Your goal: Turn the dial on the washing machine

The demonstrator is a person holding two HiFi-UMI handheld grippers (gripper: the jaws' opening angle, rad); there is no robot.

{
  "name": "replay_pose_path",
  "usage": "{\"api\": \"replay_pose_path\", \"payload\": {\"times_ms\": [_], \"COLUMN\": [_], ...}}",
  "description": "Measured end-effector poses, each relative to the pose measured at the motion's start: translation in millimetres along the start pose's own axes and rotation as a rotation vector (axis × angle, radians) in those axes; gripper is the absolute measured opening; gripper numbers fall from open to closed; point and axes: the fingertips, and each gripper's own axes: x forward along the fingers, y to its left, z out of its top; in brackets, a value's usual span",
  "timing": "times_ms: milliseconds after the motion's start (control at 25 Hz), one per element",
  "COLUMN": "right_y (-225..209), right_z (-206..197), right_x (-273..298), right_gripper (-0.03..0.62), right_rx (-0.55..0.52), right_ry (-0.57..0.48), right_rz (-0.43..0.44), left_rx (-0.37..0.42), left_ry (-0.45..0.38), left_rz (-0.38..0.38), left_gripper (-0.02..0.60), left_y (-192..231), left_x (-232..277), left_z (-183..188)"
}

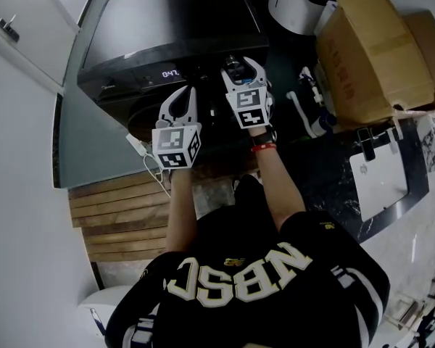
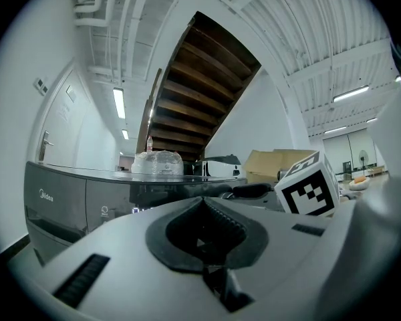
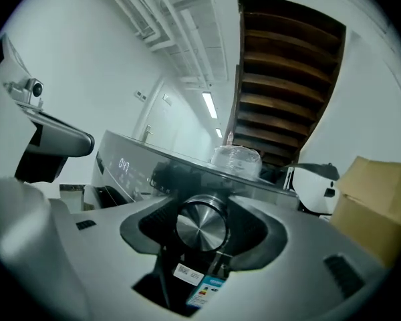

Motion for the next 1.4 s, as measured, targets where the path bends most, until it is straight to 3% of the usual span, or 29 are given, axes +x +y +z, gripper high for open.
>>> {"api": "replay_pose_path", "payload": {"times_ms": [520, 600, 760, 840, 1400], "right_y": [0.6, -1.8, -13.0, -15.4, -15.5], "right_z": [0.5, -0.8, -8.2, -9.8, -10.7], "right_x": [0.4, 0.0, -1.8, -2.0, -1.0], "right_gripper": [0.239, 0.241, 0.241, 0.241, 0.241], "right_rx": [0.006, 0.066, 0.338, 0.407, 0.421], "right_ry": [0.001, -0.011, -0.072, -0.078, -0.061], "right_rz": [0.007, -0.007, -0.052, -0.056, -0.041], "left_rx": [-0.009, -0.013, -0.019, -0.02, -0.023], "left_ry": [0.005, 0.007, 0.005, 0.005, 0.0], "left_rz": [-0.013, -0.011, -0.007, -0.004, -0.015], "left_gripper": [0.014, 0.014, 0.014, 0.014, 0.014], "left_y": [-9.2, -8.5, -6.2, -4.9, -6.0], "left_x": [7.5, 7.9, 6.4, 5.4, 6.6], "left_z": [-3.0, -4.2, -4.6, -4.9, -3.6]}}
